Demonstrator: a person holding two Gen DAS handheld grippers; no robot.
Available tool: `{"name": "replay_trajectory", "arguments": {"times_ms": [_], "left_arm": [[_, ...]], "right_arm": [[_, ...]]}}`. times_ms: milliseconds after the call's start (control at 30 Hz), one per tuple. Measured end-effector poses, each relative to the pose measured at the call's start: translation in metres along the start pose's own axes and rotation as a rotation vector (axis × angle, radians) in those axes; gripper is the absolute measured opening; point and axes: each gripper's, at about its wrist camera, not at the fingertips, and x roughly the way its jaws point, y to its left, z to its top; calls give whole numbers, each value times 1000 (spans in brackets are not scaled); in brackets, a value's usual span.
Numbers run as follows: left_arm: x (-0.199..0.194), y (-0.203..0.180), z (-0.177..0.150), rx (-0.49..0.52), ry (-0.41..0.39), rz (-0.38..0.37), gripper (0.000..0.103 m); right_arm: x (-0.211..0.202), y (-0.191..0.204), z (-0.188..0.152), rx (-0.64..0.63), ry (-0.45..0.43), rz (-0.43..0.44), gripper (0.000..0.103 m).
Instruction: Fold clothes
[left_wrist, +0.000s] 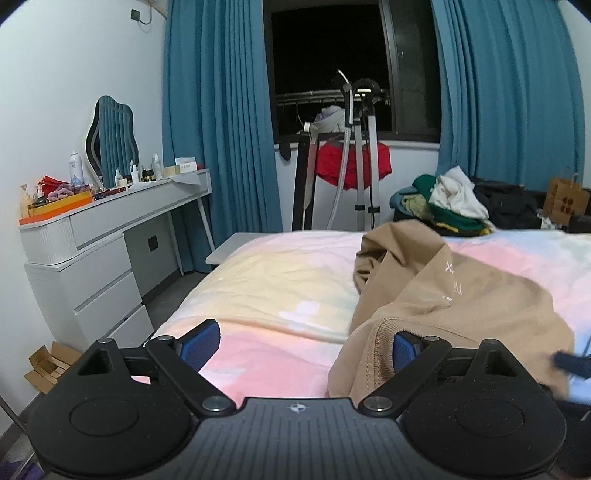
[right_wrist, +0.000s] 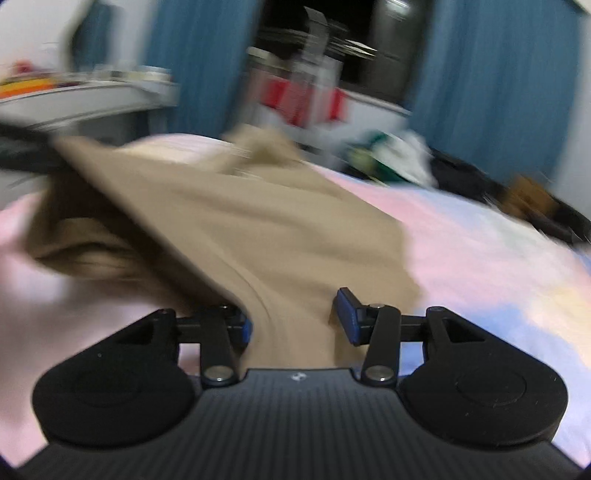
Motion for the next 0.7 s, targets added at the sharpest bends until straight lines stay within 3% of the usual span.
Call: {"name": "replay_trajectory", "arguments": {"times_ms": [100, 200, 333, 400, 500, 567, 700], "left_arm": [[7, -11, -7, 60, 19, 25, 96], [16, -27, -18, 185, 46, 80, 96], [25, -42, -32, 300, 115, 88, 96], [28, -47, -38, 342, 146, 109, 96], [35, -33, -37, 271, 176, 124, 96], [33, -23, -31, 214, 150, 146, 96], [23, -10, -18, 125, 73, 165, 93]], "right_arm": [[0, -30, -6, 170, 63, -36, 46], [-5, -51, -15, 314, 102, -65, 46], [-22, -69, -18, 492, 11, -76, 46], [-30, -74, -12, 508, -76, -116, 46], [-39, -86, -7, 543, -161, -143, 47], [-37, -89, -7, 551, -155, -116, 46], [-18, -93, -15, 541, -32, -103, 46]]}}
